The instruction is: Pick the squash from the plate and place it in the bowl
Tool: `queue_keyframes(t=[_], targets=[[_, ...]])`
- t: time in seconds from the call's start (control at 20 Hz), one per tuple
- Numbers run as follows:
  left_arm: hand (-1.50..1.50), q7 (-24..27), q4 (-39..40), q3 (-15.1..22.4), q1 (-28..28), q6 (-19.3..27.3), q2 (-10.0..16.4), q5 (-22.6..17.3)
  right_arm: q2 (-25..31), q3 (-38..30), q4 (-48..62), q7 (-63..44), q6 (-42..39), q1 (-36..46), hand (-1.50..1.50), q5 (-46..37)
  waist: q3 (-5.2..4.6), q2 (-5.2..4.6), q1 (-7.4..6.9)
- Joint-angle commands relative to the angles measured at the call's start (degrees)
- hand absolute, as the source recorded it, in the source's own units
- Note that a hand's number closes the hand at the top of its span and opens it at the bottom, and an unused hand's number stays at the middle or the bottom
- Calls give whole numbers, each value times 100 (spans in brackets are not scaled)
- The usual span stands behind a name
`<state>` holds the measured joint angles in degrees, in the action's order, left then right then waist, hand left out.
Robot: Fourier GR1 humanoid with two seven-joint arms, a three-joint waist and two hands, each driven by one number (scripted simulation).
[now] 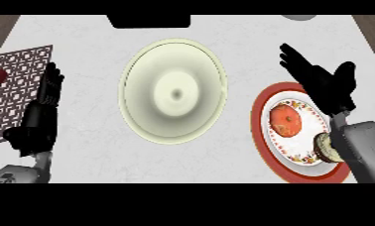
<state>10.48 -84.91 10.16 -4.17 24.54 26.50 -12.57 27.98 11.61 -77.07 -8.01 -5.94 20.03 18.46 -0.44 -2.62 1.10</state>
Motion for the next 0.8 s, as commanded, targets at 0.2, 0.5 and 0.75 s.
queue_keyframes(t=[0.2,0.5,0.75], targets=[[0,-127,-62,-632,-566,-606,361,-542,-1458,95,-956,749,825,397,-150,73,44,294,-135],[0,-414,-127,-712,-593,-714,273,-869,-1164,280,-989,1144,3605,37,-150,-2724,29,337,34],[0,-734,-260,-1047,-680,-1014,640,-1108,-1273,1557,-2096,224,4310,-964,-150,-4330,28,343,22]])
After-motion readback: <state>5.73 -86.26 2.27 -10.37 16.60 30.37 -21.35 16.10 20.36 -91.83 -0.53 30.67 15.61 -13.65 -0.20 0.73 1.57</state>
